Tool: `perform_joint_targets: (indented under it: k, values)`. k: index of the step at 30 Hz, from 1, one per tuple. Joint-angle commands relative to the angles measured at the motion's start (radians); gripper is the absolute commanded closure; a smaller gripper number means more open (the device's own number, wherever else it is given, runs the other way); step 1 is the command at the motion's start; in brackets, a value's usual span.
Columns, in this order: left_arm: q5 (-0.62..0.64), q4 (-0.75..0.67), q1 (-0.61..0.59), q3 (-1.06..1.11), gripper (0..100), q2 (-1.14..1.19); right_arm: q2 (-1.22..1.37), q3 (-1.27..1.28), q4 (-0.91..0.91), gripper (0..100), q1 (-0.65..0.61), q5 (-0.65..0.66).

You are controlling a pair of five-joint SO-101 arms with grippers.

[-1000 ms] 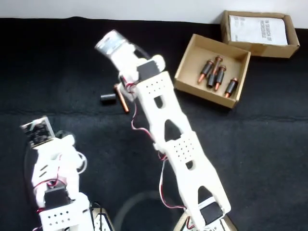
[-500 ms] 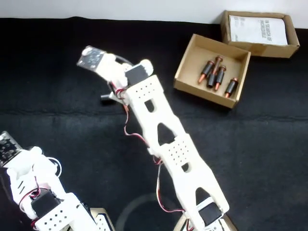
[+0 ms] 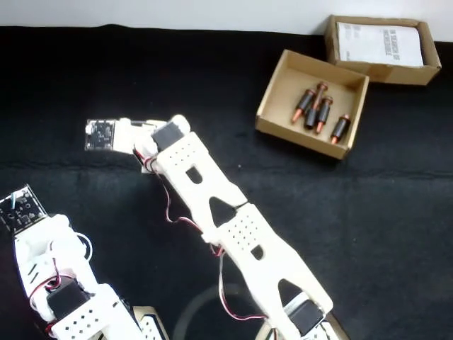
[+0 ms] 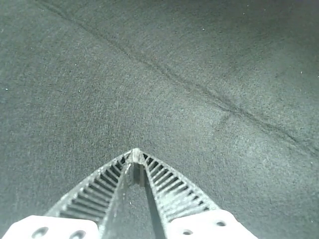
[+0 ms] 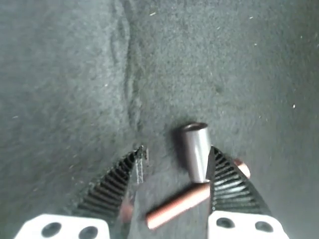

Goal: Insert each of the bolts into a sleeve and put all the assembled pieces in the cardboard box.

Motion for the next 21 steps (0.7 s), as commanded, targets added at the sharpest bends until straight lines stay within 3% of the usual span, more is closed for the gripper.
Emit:
perform_joint_targets:
  k: [1,8,21]
  values:
    - [-0.006,0.002,0.018,0.018,98,-0.010,0.008,0.001,-0.059,82.0,-0.004,0.051]
    - [-0.006,0.002,0.016,0.018,98,-0.013,0.094,0.001,-0.183,82.0,0.025,0.078]
    - [-0.006,0.002,0.012,0.018,98,-0.015,0.137,-0.002,-0.191,85.8,0.068,0.069]
